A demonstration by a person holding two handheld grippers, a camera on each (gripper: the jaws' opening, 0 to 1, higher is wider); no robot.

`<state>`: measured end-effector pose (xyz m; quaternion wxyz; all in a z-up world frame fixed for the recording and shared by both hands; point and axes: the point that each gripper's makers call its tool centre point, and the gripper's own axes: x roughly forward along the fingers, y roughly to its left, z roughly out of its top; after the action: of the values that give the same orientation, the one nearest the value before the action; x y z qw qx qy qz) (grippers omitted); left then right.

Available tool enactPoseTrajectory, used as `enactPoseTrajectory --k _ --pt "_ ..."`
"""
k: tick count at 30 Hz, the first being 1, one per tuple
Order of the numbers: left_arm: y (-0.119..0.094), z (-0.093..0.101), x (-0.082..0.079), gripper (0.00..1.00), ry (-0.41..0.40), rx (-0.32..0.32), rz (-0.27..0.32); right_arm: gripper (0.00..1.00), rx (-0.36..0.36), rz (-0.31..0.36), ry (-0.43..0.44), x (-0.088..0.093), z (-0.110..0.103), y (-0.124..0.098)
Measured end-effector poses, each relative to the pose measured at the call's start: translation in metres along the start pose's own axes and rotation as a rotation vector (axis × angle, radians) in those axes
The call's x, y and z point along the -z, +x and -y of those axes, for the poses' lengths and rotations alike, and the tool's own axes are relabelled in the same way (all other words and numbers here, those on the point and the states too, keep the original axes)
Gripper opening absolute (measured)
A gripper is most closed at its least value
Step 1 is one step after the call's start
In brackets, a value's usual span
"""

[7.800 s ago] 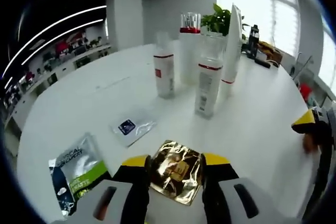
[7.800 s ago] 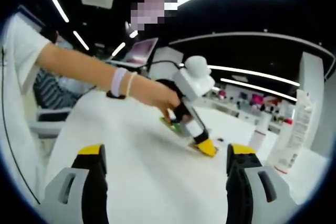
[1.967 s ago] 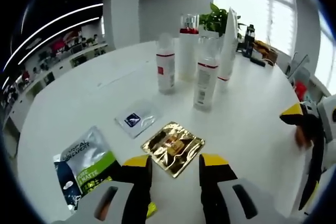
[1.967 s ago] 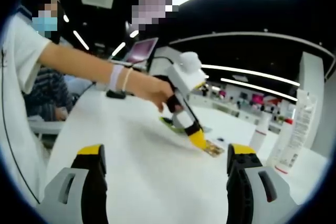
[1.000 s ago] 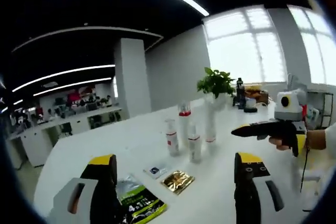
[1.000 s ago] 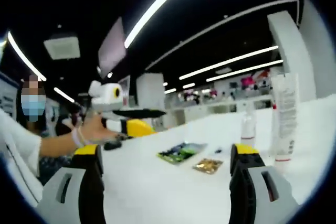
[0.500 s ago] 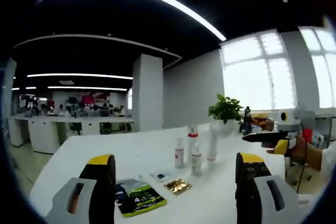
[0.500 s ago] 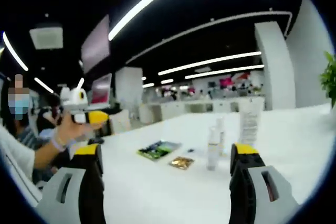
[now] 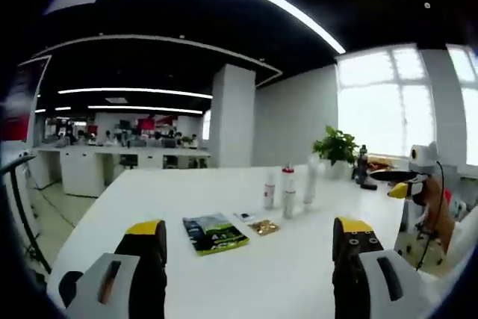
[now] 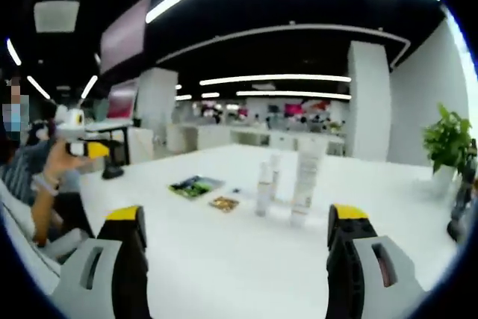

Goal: Arrange the skincare products in the storage area until every visible bottle or jar stands upright without overlapping.

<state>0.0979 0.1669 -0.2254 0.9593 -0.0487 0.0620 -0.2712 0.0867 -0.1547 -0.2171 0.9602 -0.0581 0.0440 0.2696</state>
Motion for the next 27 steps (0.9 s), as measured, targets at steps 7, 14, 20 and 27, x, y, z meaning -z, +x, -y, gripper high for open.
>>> enactPoseTrajectory --k 7,14,20,27 --pt "-0.015 -0.006 0.012 0.94 -0.030 -0.052 0.024 1.00 0.064 0.025 0.017 0.005 0.011 -0.022" --pt "-0.027 -0.002 0.020 0.93 -0.035 -0.081 0.053 1.00 0.083 0.050 0.047 0.013 0.013 -0.027" --pt "-0.031 -0.002 0.034 0.96 -0.049 -0.110 0.045 1.00 0.099 0.046 0.032 0.023 0.016 -0.028" --pt "-0.041 -0.004 0.047 0.97 -0.067 -0.143 0.043 1.00 0.076 0.027 0.050 0.037 0.018 -0.025"
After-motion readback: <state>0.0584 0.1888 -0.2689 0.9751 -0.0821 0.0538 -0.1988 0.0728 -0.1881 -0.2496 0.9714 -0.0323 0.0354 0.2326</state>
